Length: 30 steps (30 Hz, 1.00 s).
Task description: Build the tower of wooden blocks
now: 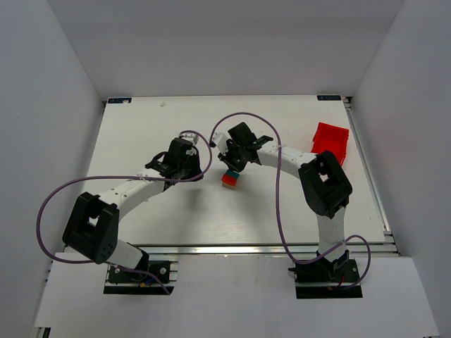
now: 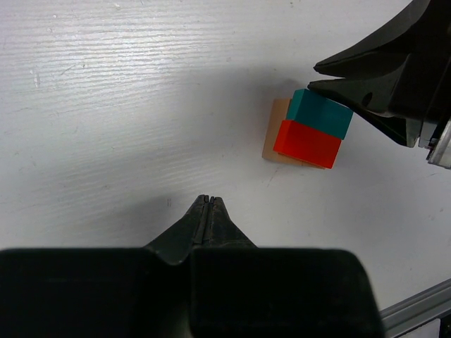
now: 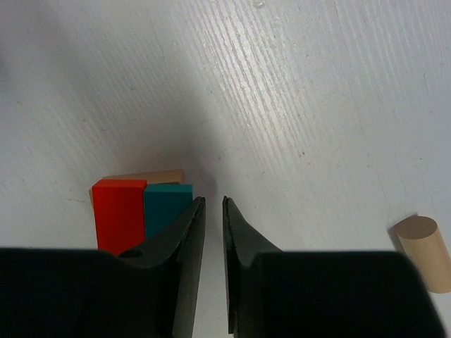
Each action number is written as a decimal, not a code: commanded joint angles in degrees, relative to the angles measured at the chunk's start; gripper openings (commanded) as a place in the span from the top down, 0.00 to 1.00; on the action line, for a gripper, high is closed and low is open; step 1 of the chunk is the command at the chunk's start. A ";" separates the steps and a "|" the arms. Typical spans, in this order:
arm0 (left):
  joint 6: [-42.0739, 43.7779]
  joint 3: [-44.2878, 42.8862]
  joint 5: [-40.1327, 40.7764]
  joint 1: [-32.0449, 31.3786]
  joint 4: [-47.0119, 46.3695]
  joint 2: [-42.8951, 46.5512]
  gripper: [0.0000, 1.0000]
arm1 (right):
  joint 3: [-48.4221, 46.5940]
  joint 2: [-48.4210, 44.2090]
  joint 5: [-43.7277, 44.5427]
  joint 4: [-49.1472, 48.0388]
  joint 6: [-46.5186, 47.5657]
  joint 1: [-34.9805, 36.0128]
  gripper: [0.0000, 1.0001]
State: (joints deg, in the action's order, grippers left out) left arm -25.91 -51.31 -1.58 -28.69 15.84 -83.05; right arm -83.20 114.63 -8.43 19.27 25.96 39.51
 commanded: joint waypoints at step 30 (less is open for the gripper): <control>4.20 -8.01 -3.42 -0.14 -5.11 -10.90 1.00 | 6.81 -13.01 20.44 -9.42 -18.81 -2.24 0.74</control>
State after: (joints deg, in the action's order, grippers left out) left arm -23.70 -55.83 -3.36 -28.69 13.02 -92.77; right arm -79.02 107.96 4.64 13.41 14.76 38.61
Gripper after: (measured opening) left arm 0.053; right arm 0.255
